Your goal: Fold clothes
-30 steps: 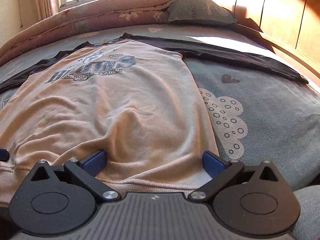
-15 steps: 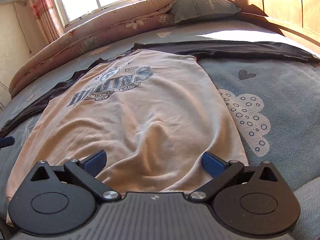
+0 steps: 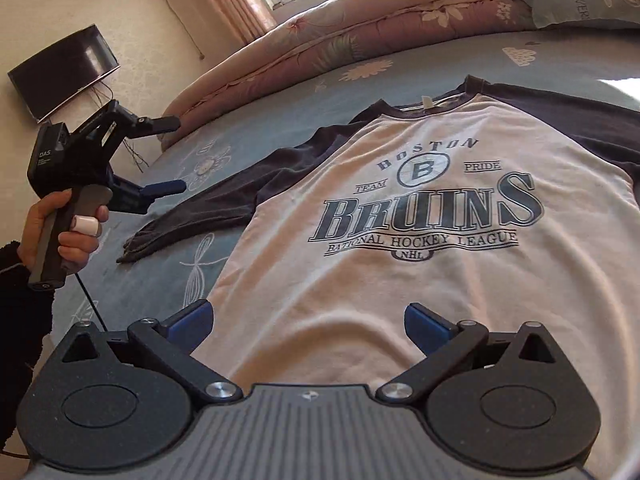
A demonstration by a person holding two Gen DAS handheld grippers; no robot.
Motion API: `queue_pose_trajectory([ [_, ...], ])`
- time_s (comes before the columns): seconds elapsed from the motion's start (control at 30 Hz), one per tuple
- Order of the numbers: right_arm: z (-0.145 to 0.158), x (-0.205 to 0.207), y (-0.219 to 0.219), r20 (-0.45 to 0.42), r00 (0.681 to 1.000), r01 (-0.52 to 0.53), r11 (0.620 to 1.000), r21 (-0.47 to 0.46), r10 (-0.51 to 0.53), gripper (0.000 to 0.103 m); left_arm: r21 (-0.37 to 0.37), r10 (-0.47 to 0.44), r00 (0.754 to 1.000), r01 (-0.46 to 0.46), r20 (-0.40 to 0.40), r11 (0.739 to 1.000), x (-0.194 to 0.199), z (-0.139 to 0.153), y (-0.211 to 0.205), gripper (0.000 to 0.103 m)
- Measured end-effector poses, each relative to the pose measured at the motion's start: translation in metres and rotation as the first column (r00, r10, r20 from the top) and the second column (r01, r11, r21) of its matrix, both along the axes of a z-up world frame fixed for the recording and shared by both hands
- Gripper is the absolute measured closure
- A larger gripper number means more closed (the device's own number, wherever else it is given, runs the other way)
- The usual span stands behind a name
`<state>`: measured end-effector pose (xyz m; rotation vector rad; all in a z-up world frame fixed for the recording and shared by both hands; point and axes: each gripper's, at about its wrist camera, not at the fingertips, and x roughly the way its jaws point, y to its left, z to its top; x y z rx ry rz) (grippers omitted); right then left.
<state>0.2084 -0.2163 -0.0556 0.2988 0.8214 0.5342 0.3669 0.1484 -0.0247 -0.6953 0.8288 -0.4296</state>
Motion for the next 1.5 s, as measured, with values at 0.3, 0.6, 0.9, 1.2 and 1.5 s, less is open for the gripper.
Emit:
queue_pose_trajectory([
  [0.3, -0.026, 0.03, 0.015, -0.046, 0.99, -0.136, 0.989, -0.049, 0.134, 0.0, 0.143, 0.051, 0.987, -0.029, -0.153, 0.989, 0.102, -0.062, -0.048, 0.001],
  [0.6, -0.015, 0.006, 0.015, 0.017, 0.983, -0.176, 0.972, -0.155, 0.181, 0.0, 0.149, 0.259, 0.964, -0.248, -0.056, 0.957, 0.124, -0.08, -0.005, 0.003],
  [0.9, 0.001, 0.0, 0.008, 0.079, 0.989, -0.11, 0.981, -0.158, 0.124, 0.0, 0.087, -0.037, 0.992, 0.048, -0.12, 0.995, 0.137, -0.066, -0.079, 0.003],
  [1.2, -0.007, -0.005, 0.0, 0.066, 0.989, -0.113, 0.968, -0.224, 0.131, 0.0, 0.135, 0.192, 0.98, -0.184, -0.051, 0.974, 0.189, -0.085, -0.088, 0.002],
  [1.5, 0.001, -0.004, -0.015, 0.096, 0.994, -0.037, 0.973, -0.229, 0.06, 0.0, 0.106, -0.04, 0.997, 0.048, -0.071, 0.993, 0.189, -0.06, -0.137, 0.002],
])
